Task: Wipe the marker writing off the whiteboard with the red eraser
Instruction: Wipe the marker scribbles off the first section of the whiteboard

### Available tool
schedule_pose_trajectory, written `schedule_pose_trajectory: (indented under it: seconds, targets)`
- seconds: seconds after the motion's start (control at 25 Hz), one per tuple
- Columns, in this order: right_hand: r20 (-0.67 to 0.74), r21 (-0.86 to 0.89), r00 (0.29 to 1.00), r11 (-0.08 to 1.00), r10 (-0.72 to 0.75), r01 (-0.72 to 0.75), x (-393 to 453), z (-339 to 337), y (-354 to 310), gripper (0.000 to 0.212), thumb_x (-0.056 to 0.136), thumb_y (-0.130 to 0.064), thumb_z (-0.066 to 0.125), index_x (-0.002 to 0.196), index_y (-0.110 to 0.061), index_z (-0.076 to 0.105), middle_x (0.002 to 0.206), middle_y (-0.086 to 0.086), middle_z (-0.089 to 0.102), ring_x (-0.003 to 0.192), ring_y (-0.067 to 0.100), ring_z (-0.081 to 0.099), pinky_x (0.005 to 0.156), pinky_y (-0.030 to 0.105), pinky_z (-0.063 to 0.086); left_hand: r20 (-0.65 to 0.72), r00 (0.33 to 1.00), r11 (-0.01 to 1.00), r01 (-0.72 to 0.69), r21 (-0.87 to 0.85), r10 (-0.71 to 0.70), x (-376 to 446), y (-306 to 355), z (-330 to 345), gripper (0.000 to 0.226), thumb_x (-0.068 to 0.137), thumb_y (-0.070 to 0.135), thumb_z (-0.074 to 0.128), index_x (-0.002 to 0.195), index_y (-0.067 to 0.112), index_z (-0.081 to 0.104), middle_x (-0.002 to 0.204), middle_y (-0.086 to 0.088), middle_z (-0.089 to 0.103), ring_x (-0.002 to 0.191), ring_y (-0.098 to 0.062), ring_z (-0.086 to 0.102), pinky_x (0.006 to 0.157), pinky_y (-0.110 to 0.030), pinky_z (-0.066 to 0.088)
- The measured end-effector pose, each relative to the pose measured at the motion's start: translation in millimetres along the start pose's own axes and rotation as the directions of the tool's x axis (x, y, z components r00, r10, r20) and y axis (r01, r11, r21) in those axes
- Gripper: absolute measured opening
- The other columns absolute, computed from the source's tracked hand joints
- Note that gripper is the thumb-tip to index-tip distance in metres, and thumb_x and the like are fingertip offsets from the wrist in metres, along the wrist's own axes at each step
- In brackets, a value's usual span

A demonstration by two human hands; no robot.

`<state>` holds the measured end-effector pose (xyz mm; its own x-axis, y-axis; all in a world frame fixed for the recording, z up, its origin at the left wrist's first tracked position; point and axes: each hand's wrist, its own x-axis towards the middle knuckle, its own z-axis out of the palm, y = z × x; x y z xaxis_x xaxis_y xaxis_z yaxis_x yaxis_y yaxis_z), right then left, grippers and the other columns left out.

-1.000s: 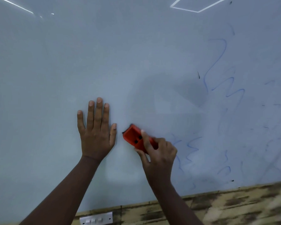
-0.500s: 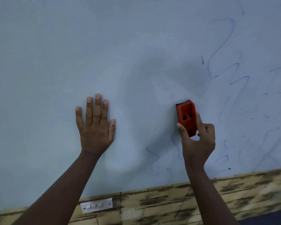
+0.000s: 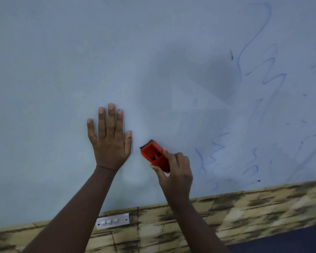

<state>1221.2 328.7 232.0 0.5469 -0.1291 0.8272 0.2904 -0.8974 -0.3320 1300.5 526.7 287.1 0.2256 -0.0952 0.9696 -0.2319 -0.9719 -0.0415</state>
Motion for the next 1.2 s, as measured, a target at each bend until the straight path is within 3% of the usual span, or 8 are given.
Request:
schedule_pose_trajectory:
  seconds: [0.08, 0.16, 0.28, 0.52, 0.72, 0.88, 0.96, 1.2]
  targets:
    - [0.004, -0.024, 1.0, 1.0, 0.012, -0.012, 2.2, -4.2, 16.5, 0.06, 0.075, -0.052, 0.088, 0.116, -0.014, 0.067, 0.095, 0.002, 0.061, 0.082, 0.025, 0.058, 0.068, 0.041, 0.052, 0.004, 1.0, 1.0, -0.011, -0.007, 0.011, -4.2, -1.4, 0.6, 0.072, 0.111, 0.038, 0.037, 0.17, 0.011, 0.007, 0.179, -0.006, -0.007, 0.165, -0.026, -0.003, 0.132, -0.054, -0.002]
    - [-0.049, 0.066, 0.978, 0.978, 0.202, -0.198, 8.2, -17.1, 37.2, 0.059, 0.072, -0.052, 0.09, 0.114, -0.016, 0.068, 0.1, -0.001, 0.066, 0.088, 0.023, 0.064, 0.076, 0.04, 0.052, 0.005, 1.0, 1.0, -0.026, -0.016, 0.026, -9.5, -2.5, 1.8, 0.073, 0.111, 0.039, 0.039, 0.17, 0.011, 0.007, 0.179, -0.006, -0.007, 0.165, -0.026, -0.003, 0.132, -0.054, -0.002]
    - [-0.073, 0.265, 0.834, 0.817, 0.546, -0.512, 8.1, -36.1, 64.6, 0.053, 0.071, -0.05, 0.091, 0.108, -0.022, 0.064, 0.097, -0.008, 0.069, 0.089, 0.013, 0.067, 0.08, 0.037, 0.056, 0.013, 1.0, 1.0, -0.018, -0.015, 0.019, -15.7, -2.3, 3.6, 0.072, 0.111, 0.039, 0.036, 0.17, 0.011, 0.007, 0.179, -0.005, -0.007, 0.165, -0.026, -0.004, 0.132, -0.054, -0.002]
    - [0.046, 0.341, 0.558, 0.512, 0.828, -0.788, -20.6, -25.7, 66.4, 0.048, 0.074, -0.045, 0.09, 0.1, -0.012, 0.066, 0.084, -0.005, 0.068, 0.077, 0.004, 0.066, 0.079, 0.038, 0.058, 0.018, 1.0, 0.999, 0.002, -0.033, -0.001, -31.6, 2.6, 6.6, 0.071, 0.111, 0.039, 0.035, 0.17, 0.012, 0.006, 0.178, -0.004, -0.009, 0.165, -0.025, -0.005, 0.132, -0.054, -0.004]
    - [0.305, 0.563, 0.461, 0.232, 0.833, -0.793, -1.1, -25.1, 57.4, 0.055, 0.074, -0.045, 0.092, 0.09, 0.001, 0.066, 0.081, 0.008, 0.065, 0.08, 0.021, 0.072, 0.079, 0.046, 0.065, 0.039, 0.999, 1.0, -0.001, -0.024, 0.002, -36.4, 2.7, 7.0, 0.074, 0.11, 0.04, 0.035, 0.17, 0.013, 0.002, 0.178, -0.002, -0.013, 0.165, -0.023, -0.008, 0.132, -0.053, -0.005]
    - [0.31, 0.621, 0.553, 0.276, 0.773, -0.734, 36.9, -36.1, 32.3, 0.05, 0.073, -0.039, 0.094, 0.084, -0.003, 0.06, 0.069, 0.006, 0.047, 0.073, 0.02, 0.063, 0.071, 0.038, 0.065, 0.05, 0.999, 0.999, 0.003, -0.052, -0.001, -43.6, 3.9, 7.5, 0.075, 0.109, 0.039, 0.037, 0.17, 0.015, 0.0, 0.177, 0.0, -0.016, 0.164, -0.022, -0.01, 0.132, -0.053, -0.006]
    - [0.321, 0.609, 0.539, 0.266, 0.779, -0.747, 26.7, -31.8, 37.7, 0.05, 0.074, -0.039, 0.094, 0.084, -0.004, 0.06, 0.069, 0.006, 0.048, 0.075, 0.025, 0.067, 0.071, 0.039, 0.065, 0.056, 0.998, 0.998, 0.011, -0.065, -0.007, -47.5, 6.2, 8.2, 0.076, 0.109, 0.039, 0.037, 0.17, 0.016, -0.003, 0.177, 0.001, -0.018, 0.164, -0.021, -0.012, 0.131, -0.052, -0.007]
    - [0.468, 0.514, 0.208, -0.073, 0.859, -0.855, -72.0, 11.4, 68.3, 0.036, 0.084, -0.029, 0.087, 0.092, -0.001, 0.065, 0.09, 0.016, 0.065, 0.087, 0.026, 0.075, 0.075, 0.038, 0.065, 0.076, 0.995, 0.996, 0.065, -0.069, -0.06, -65.3, 15.2, 14.8, 0.077, 0.108, 0.038, 0.037, 0.17, 0.018, -0.004, 0.178, -0.003, -0.011, 0.164, -0.021, -0.014, 0.131, -0.054, -0.006]
